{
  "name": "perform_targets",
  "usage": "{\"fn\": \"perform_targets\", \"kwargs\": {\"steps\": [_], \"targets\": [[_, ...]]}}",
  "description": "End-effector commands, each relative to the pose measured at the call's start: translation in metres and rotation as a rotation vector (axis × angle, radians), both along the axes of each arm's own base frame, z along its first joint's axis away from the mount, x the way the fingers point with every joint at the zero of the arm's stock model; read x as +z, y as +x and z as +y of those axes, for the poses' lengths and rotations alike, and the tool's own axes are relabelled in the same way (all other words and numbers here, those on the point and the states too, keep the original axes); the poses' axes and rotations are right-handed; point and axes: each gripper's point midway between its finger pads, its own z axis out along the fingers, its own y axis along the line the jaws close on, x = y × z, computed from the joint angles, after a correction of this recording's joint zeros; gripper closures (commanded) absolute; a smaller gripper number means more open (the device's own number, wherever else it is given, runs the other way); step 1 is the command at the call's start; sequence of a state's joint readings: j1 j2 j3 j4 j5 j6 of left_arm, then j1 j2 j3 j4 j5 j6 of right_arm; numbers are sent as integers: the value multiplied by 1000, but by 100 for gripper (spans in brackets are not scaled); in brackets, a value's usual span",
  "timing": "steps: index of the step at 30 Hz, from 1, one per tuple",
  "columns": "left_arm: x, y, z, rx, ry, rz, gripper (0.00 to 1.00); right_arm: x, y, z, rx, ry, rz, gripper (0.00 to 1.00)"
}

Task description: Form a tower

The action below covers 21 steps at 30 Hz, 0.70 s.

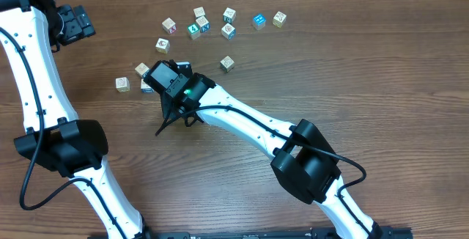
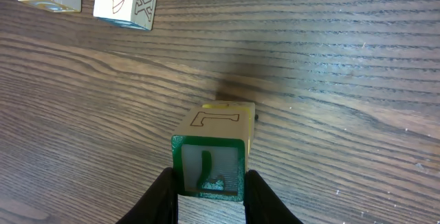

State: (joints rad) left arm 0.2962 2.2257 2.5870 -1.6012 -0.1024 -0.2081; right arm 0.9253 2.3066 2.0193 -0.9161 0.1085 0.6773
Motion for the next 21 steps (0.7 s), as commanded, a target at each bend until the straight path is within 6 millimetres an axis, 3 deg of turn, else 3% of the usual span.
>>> {"fn": "perform_targets", "kwargs": {"steps": [1, 21], "targets": [[6, 1, 1, 9, 11, -19, 0, 1, -1, 1, 12, -3, -12, 75], [6, 1, 0, 9, 11, -19, 0, -10, -1, -2, 20, -31, -4, 75]]}}
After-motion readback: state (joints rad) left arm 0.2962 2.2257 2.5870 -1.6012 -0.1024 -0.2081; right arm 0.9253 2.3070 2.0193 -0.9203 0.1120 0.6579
